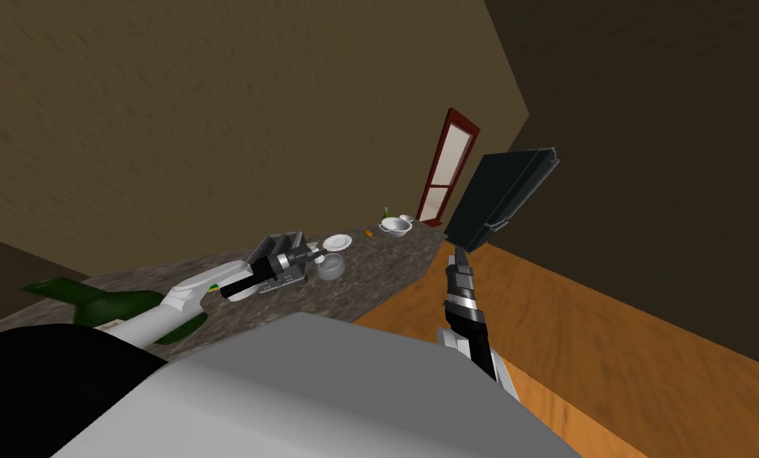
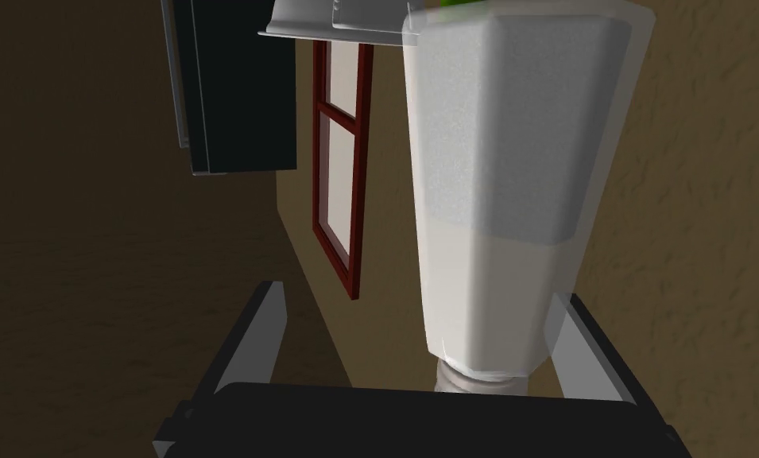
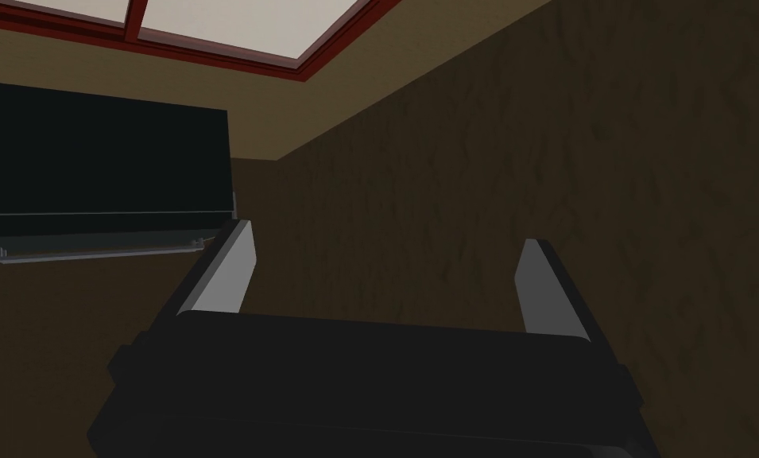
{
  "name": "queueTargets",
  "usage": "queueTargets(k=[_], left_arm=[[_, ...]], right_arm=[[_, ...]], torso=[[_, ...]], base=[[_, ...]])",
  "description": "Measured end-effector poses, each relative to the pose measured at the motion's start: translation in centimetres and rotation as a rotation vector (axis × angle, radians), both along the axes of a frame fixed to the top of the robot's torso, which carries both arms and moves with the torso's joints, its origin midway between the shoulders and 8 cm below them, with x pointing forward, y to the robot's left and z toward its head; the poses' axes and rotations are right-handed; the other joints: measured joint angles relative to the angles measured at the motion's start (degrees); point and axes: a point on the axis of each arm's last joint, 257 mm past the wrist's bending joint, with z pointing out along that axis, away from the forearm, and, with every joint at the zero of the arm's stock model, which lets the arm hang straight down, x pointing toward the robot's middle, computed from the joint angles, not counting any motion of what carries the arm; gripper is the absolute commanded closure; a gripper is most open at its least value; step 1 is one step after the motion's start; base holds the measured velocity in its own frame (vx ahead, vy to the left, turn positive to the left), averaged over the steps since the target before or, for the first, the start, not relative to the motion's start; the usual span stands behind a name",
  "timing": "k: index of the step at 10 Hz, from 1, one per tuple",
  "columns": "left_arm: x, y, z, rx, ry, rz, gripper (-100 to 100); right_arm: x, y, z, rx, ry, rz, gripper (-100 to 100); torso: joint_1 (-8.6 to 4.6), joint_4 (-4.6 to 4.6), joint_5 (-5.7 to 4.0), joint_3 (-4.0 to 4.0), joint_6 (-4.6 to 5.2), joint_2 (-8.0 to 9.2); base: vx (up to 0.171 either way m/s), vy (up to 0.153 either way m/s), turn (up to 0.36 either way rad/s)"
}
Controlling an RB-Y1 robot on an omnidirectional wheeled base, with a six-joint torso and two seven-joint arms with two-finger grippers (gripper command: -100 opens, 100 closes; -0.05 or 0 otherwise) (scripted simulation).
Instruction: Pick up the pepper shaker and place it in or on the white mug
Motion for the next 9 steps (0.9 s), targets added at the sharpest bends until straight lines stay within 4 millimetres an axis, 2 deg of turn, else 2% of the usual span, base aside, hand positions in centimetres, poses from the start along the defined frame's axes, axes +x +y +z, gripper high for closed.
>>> queueTargets(k=[5, 6, 9], left_arm=[[0.4, -0.1, 3.9, 0.008, -0.006, -0.031, -100], [0.4, 0.0, 4.0, 0.007, -0.005, -0.031, 0], [0.4, 0.0, 4.0, 0.007, -0.005, -0.031, 0]], right_arm=[[0.0, 0.0, 0.0, 0.000, 0.000, 0.000, 0], [0.0, 0.0, 0.0, 0.000, 0.000, 0.000, 0], [0.0, 0.0, 0.0, 0.000, 0.000, 0.000, 0]], torso=[[0.01, 0.00, 0.01, 0.00, 0.01, 0.00], [0.07, 0.00, 0.03, 0.00, 0.01, 0.01], [0.14, 0.00, 0.05, 0.01, 0.01, 0.01]], base=[[0.002, -0.030, 0.041], [0.000, 0.000, 0.000], [0.000, 0.000, 0.000]])
